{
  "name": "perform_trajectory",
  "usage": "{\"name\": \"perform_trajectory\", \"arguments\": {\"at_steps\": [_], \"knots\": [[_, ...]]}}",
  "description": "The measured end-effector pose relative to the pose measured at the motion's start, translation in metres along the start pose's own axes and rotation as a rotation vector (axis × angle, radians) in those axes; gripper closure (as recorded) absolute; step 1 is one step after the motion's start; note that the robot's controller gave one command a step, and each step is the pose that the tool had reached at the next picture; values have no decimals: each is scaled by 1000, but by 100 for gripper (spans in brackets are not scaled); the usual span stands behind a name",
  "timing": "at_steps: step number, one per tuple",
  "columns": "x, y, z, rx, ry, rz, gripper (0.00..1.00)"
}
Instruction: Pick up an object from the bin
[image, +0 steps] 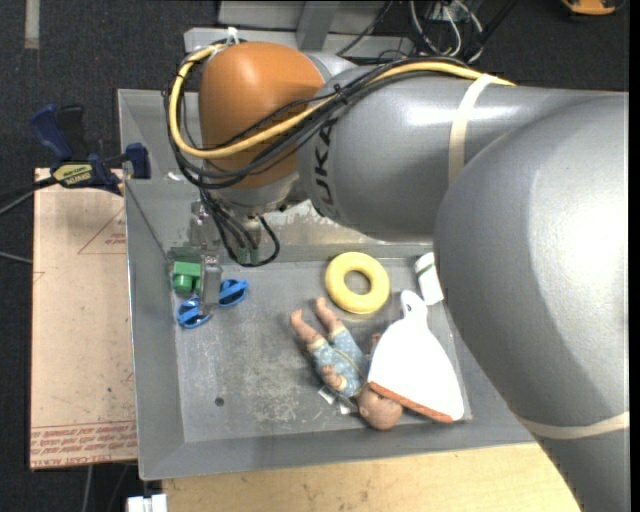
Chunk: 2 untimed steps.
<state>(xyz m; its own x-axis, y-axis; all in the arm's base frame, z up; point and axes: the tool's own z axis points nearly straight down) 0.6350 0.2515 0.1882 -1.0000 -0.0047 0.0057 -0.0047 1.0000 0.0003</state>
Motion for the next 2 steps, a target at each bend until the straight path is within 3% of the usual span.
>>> {"name": "perform_trajectory", "arguments": {"at_steps": [1,2], "knots": [[-2,-1,-6,-1,-7,4,0],[0,-17,56,-3,-7,-22,0]]}}
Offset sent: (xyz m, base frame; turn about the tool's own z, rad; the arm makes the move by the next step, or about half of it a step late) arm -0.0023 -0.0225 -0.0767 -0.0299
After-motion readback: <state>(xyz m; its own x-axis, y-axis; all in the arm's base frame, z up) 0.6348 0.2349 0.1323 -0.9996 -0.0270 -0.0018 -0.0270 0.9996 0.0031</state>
